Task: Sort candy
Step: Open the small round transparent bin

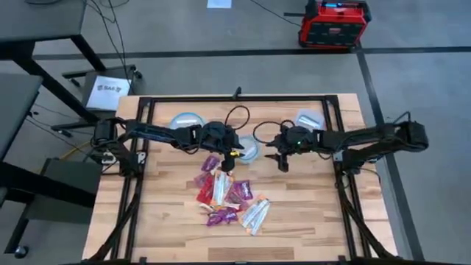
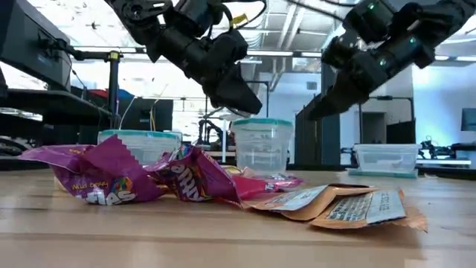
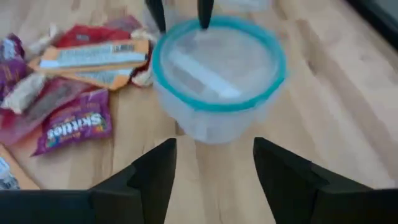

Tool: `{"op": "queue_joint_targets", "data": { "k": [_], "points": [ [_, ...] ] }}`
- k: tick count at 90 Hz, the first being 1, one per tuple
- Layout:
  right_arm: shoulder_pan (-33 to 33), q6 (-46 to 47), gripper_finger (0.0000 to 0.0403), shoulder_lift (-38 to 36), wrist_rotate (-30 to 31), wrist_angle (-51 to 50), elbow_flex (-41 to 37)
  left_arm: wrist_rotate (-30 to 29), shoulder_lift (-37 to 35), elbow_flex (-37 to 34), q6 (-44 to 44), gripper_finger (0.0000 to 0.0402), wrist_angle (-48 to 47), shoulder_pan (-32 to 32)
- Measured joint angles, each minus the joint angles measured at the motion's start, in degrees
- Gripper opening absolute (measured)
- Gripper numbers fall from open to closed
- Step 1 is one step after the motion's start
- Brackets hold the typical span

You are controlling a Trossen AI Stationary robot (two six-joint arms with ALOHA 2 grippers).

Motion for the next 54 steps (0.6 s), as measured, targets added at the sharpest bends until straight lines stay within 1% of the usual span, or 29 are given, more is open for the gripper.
{"op": "queue_joint_targets", "data": {
  "k": [10,19,30,44,54],
  "points": [
    [0.38,0.10,0.0235,0.32,-0.25,7.51,0.02,0.02,-0.02,0.00,2.12,0.0127,0.16,0.38],
    [0.78,0.35,0.0242,4.00,-0.29,15.11,0.04,-0.66,-0.02,0.00,3.59,0.0127,-0.15,1.18],
    [1.00,1.07,0.0243,9.18,-0.29,20.20,0.04,-1.59,-0.02,0.00,4.31,0.0127,-0.37,2.11],
    [-0.29,1.63,0.0243,13.70,-0.37,21.88,0.02,-1.45,-0.02,0.00,3.01,0.0127,-1.22,1.99],
    [-1.25,1.63,0.0243,15.41,-0.52,21.73,0.02,0.22,-0.02,-0.04,1.98,0.0127,-1.44,1.03]
  ]
}}
